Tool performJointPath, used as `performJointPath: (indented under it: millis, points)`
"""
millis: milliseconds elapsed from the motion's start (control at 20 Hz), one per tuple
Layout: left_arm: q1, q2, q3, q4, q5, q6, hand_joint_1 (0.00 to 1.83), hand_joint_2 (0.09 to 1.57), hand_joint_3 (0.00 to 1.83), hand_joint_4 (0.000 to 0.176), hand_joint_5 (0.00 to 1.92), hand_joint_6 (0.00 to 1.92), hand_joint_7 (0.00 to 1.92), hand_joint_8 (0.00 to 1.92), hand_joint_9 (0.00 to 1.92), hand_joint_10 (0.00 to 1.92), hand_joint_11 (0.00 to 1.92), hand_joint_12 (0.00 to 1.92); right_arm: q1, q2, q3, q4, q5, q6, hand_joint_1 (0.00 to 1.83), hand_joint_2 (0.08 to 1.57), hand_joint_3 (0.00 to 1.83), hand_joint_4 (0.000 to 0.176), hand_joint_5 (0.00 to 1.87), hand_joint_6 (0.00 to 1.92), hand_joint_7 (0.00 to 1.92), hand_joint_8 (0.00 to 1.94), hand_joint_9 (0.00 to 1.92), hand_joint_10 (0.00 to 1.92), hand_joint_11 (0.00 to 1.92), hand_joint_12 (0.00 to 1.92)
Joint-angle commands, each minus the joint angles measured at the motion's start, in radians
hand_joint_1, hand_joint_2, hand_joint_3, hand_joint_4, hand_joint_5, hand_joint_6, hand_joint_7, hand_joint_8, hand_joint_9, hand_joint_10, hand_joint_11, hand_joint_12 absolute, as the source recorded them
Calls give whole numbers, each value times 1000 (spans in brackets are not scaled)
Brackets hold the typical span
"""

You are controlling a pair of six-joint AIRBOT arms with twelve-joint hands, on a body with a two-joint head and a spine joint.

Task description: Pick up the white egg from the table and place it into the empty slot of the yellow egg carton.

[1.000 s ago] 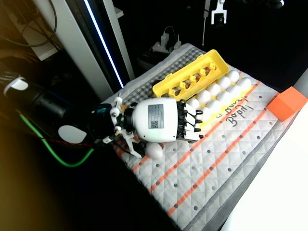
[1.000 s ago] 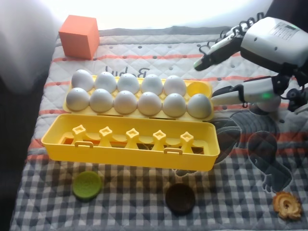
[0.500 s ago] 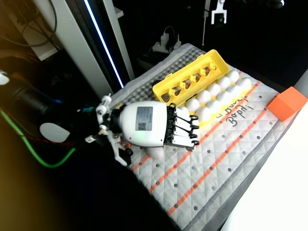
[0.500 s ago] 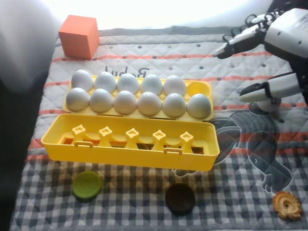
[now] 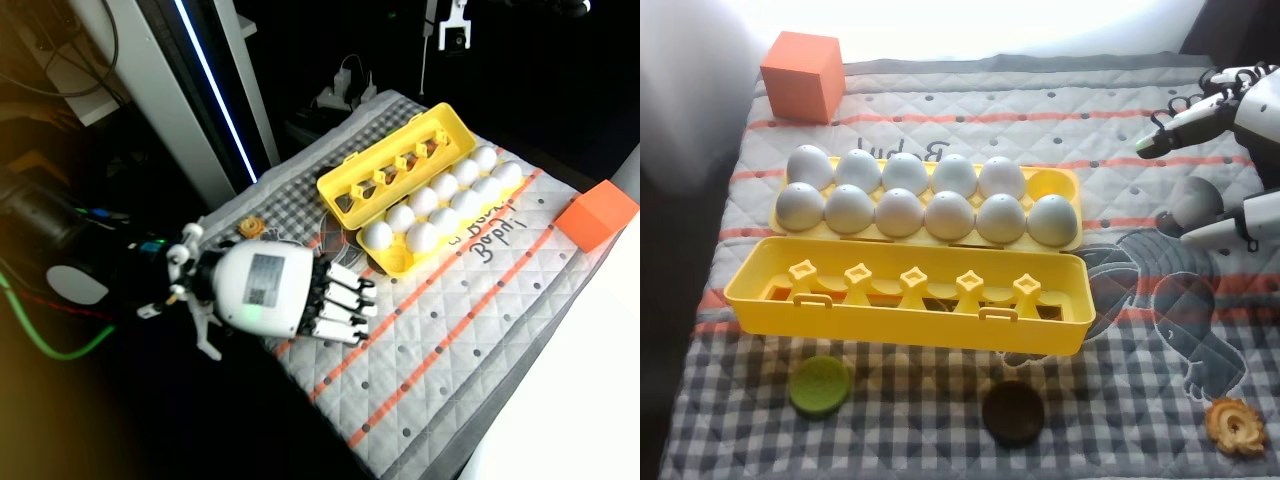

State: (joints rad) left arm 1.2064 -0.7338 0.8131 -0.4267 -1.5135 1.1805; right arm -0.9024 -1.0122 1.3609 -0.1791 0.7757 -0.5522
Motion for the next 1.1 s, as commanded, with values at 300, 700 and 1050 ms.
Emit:
performJointPath:
  millis: [300, 700, 1050]
  points:
    - [-5, -1, -1, 6, -123, -6, 0, 739, 3, 96, 0, 0, 0, 0, 0, 0, 0, 0, -30, 13, 12, 75, 105, 0, 853, 882, 1, 0, 710, 0, 757, 0, 809, 0, 393, 995]
    - [-5, -1, -1, 6, -123, -7, 0, 741, 4, 107, 0, 0, 0, 0, 0, 0, 0, 0, -46, -8, 42, 109, 94, -4, 834, 916, 2, 0, 763, 4, 834, 6, 856, 7, 421, 1060]
    - [-5, 0, -1, 6, -123, -7, 0, 742, 3, 101, 0, 0, 0, 0, 0, 0, 0, 0, -46, -13, 44, 109, 95, -4, 850, 923, 2, 0, 812, 4, 866, 3, 878, 4, 466, 979]
